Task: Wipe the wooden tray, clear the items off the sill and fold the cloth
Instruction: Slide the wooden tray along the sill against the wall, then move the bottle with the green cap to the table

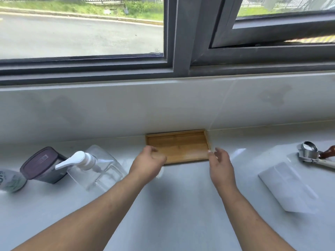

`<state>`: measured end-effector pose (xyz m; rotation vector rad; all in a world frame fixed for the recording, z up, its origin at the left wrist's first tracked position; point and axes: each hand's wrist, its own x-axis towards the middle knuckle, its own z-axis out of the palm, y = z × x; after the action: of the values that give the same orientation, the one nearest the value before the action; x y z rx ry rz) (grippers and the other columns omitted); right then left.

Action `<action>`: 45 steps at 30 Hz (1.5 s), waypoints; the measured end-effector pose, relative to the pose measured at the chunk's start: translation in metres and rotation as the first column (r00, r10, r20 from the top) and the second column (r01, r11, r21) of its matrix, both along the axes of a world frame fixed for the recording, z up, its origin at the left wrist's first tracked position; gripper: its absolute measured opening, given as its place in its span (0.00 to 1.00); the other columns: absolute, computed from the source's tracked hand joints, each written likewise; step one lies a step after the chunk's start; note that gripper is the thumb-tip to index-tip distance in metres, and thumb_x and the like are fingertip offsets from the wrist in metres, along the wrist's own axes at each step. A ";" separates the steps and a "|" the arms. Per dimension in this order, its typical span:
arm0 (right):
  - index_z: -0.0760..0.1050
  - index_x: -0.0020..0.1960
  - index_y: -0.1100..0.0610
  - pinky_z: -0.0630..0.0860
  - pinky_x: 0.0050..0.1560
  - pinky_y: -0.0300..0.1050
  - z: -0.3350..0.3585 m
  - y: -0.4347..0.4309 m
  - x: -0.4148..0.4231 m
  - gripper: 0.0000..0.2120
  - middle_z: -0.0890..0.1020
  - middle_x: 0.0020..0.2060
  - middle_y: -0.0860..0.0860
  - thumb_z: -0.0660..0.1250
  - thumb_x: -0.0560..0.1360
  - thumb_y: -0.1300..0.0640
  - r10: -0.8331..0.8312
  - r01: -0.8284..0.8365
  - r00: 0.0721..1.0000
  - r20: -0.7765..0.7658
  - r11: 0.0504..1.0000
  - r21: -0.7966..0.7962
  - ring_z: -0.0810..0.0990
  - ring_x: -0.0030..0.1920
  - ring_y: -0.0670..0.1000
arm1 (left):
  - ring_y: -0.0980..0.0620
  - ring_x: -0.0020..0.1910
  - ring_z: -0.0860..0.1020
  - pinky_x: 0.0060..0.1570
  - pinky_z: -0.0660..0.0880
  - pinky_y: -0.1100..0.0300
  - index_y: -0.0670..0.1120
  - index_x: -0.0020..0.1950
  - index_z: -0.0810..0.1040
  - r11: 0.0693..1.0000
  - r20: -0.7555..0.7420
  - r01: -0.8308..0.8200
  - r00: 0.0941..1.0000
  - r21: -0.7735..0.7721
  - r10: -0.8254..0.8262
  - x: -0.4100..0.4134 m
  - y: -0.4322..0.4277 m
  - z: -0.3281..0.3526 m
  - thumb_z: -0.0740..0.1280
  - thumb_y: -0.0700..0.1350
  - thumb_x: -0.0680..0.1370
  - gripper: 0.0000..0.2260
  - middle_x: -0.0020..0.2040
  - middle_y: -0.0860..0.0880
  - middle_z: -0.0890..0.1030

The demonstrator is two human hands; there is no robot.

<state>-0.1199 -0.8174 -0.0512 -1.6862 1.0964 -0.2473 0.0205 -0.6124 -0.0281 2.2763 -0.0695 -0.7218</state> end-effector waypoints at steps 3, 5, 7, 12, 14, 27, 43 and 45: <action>0.76 0.60 0.44 0.73 0.58 0.45 0.009 0.047 -0.040 0.09 0.82 0.58 0.42 0.67 0.81 0.45 0.054 -0.055 0.998 -0.035 0.998 -0.028 0.79 0.65 0.50 | 0.57 0.56 0.80 0.52 0.78 0.56 0.61 0.63 0.75 0.993 0.062 0.119 0.991 0.019 -0.120 -0.035 0.039 0.012 0.66 0.64 0.70 0.22 0.62 0.63 0.80; 0.78 0.60 0.45 0.73 0.57 0.45 0.015 0.082 -0.062 0.09 0.82 0.57 0.41 0.69 0.80 0.46 0.099 -0.101 0.993 -0.061 0.995 -0.025 0.79 0.63 0.48 | 0.57 0.60 0.79 0.54 0.77 0.55 0.62 0.62 0.75 0.992 0.107 0.126 0.986 0.016 -0.127 -0.054 0.073 0.019 0.67 0.66 0.70 0.22 0.63 0.65 0.79; 0.78 0.62 0.45 0.72 0.56 0.44 0.022 0.118 -0.074 0.13 0.82 0.59 0.42 0.70 0.79 0.46 0.159 -0.164 0.983 -0.091 0.985 -0.054 0.78 0.62 0.45 | 0.58 0.59 0.78 0.53 0.76 0.56 0.63 0.61 0.74 0.993 0.108 0.117 0.988 -0.022 -0.114 -0.070 0.109 0.025 0.68 0.67 0.69 0.22 0.63 0.64 0.79; 0.77 0.66 0.44 0.72 0.59 0.44 0.050 0.217 -0.078 0.19 0.79 0.61 0.40 0.71 0.77 0.42 0.306 -0.317 0.947 -0.097 0.939 -0.132 0.75 0.62 0.42 | 0.62 0.57 0.78 0.47 0.74 0.61 0.65 0.59 0.74 0.995 0.119 0.068 0.991 -0.072 -0.060 -0.101 0.219 0.041 0.68 0.70 0.67 0.23 0.62 0.65 0.79; 0.77 0.65 0.43 0.72 0.58 0.44 0.062 0.264 -0.074 0.19 0.79 0.61 0.40 0.71 0.76 0.40 0.354 -0.365 0.930 -0.100 0.920 -0.140 0.75 0.62 0.43 | 0.66 0.55 0.77 0.44 0.74 0.63 0.65 0.58 0.73 0.997 0.126 0.034 0.992 -0.075 -0.025 -0.109 0.276 0.049 0.67 0.70 0.66 0.23 0.61 0.65 0.79; 0.75 0.65 0.41 0.71 0.60 0.45 0.091 0.537 -0.030 0.17 0.80 0.63 0.42 0.71 0.78 0.42 0.586 -0.586 0.810 -0.023 0.809 -0.046 0.76 0.62 0.44 | 0.60 0.52 0.79 0.48 0.75 0.56 0.61 0.62 0.74 0.965 0.293 -0.263 0.924 0.016 0.247 -0.082 0.605 0.108 0.70 0.67 0.71 0.23 0.66 0.58 0.79; 0.74 0.68 0.45 0.75 0.48 0.44 0.052 0.557 0.118 0.18 0.80 0.61 0.46 0.68 0.79 0.44 0.552 -0.545 0.834 0.011 0.819 0.178 0.80 0.56 0.46 | 0.62 0.48 0.78 0.46 0.77 0.55 0.59 0.67 0.72 0.977 0.253 -0.212 0.947 0.036 0.197 0.051 0.543 0.084 0.73 0.67 0.69 0.30 0.67 0.57 0.78; 0.74 0.70 0.48 0.76 0.47 0.41 0.034 0.552 0.147 0.20 0.80 0.59 0.45 0.67 0.80 0.46 0.527 -0.508 0.850 -0.007 0.823 0.255 0.80 0.54 0.43 | 0.56 0.53 0.79 0.47 0.77 0.54 0.57 0.70 0.71 0.976 0.240 -0.214 0.950 0.043 0.198 0.076 0.527 0.073 0.75 0.67 0.68 0.33 0.69 0.56 0.77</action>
<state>0.0273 -0.2651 -0.0176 -1.7073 0.6475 0.2975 0.0969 -0.0851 0.0453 2.3818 0.0822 -0.3489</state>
